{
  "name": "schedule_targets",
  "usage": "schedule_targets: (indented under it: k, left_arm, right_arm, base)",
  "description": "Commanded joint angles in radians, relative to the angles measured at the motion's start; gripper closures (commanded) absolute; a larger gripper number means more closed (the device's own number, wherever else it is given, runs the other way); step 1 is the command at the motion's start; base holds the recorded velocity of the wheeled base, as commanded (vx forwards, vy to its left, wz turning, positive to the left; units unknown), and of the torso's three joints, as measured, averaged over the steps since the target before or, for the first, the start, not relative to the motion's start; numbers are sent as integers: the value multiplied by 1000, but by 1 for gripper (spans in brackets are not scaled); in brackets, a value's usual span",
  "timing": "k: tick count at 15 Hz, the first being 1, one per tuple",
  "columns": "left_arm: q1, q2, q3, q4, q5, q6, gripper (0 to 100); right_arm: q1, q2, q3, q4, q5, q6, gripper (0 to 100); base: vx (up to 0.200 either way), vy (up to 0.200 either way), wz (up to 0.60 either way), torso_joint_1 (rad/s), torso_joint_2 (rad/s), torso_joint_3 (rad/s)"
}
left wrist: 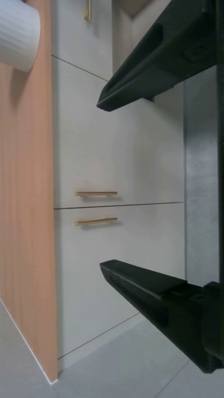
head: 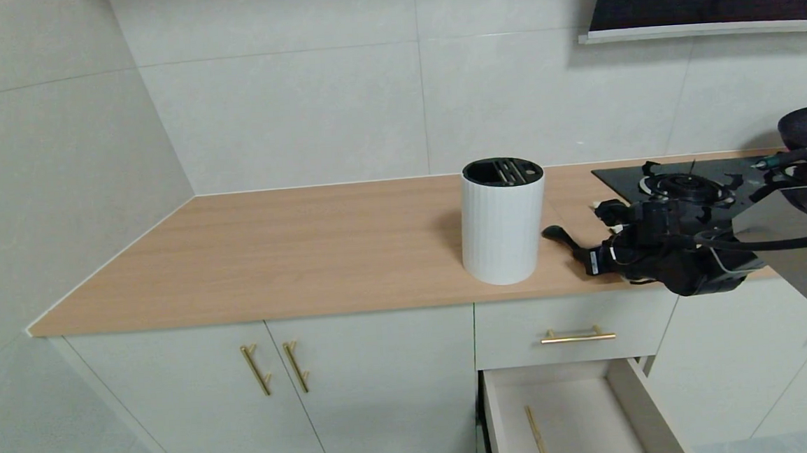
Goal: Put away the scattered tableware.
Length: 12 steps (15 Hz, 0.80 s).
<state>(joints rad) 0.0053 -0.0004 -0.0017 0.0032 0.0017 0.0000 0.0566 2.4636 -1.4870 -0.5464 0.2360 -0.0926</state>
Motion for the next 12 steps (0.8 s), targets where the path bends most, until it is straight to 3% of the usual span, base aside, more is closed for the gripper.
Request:
schedule_targets:
  k: [1, 6, 12]
  left_arm:
    - [1, 0, 0, 0, 1, 0, 0]
    - [1, 0, 0, 0, 1, 0, 0]
    - [1, 0, 0, 0, 0, 0, 0]
  right_arm:
    - [5, -3, 7, 2, -15, -1, 100]
    - [51, -212, 215, 43, -204, 76, 100]
    - [89, -491, 582, 57, -250, 183, 100]
  base:
    - [0, 0, 0, 0, 0, 0]
    - [0, 0, 0, 0, 0, 0]
    - [0, 0, 0, 0, 0, 0]
